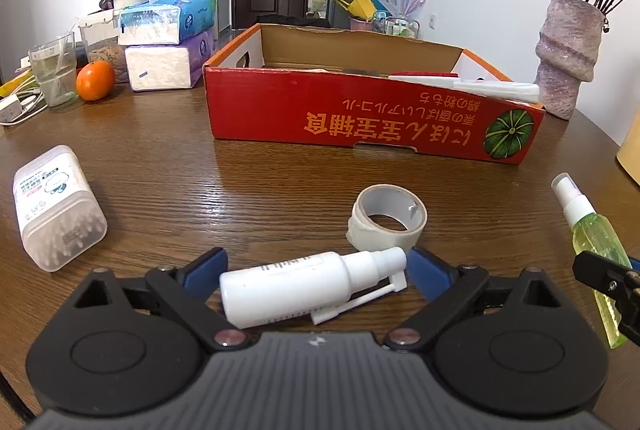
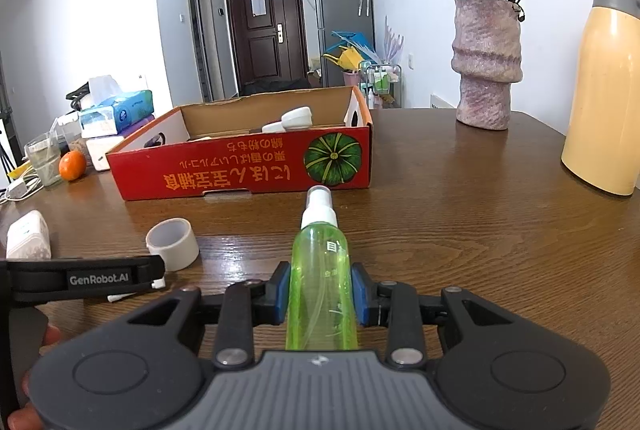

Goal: Organize rigid objects
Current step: 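Grasp the white nasal spray bottle with the left tool while the right tool holds the green bottle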

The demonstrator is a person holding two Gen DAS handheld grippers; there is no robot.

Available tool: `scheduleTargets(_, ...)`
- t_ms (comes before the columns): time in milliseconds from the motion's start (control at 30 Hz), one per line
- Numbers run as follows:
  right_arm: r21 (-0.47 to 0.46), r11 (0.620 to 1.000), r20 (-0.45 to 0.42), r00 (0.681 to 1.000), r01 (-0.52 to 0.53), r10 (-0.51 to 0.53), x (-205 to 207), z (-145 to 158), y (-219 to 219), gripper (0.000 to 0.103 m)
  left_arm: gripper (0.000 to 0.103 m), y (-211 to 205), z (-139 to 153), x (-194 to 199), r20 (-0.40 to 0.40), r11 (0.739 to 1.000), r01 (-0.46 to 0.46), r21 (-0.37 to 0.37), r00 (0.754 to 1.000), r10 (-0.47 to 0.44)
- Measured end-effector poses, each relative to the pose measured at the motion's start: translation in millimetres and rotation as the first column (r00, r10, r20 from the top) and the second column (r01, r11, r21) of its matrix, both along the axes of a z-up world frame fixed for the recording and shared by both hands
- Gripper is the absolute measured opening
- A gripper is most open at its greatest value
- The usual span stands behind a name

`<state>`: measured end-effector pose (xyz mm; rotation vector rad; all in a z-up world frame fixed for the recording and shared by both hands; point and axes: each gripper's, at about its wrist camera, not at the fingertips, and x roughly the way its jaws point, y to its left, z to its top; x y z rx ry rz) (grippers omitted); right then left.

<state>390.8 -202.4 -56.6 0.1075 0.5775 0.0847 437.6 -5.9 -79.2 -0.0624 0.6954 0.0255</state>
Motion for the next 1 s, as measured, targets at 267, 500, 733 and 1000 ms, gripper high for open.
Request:
scheduleTargets(267,0.002,1.000,0.011,1.000,-0.002,0.002,-2.3,1.6,-1.2,0.030,0.060,-1.5,-1.1,-3.0,-0.014,1.000,0.024,0.009,1.000,-0.024)
scheduleTargets(500,0.012,1.000,0.020,1.000,0.006,-0.006,-4.6,2.8,-4.4,0.030,0.087,8.8,2.7,-12.4,-0.014,1.000,0.013,-0.017,1.000,-0.013)
scheduleTargets(733,0.022,1.000,0.026,1.000,-0.006,0.005,-5.3,4.3,-5.1,0.030,0.085,-0.4,-2.3,-5.0,-0.019,0.999,0.035,0.035,0.999,-0.035)
scheduleTargets(1000,0.018,1.000,0.027,1.000,-0.009,0.009,-5.5,4.3,-3.9,0.030,0.029,2.5,-0.7,-4.4,0.008,0.996,0.091,-0.003,0.996,-0.091)
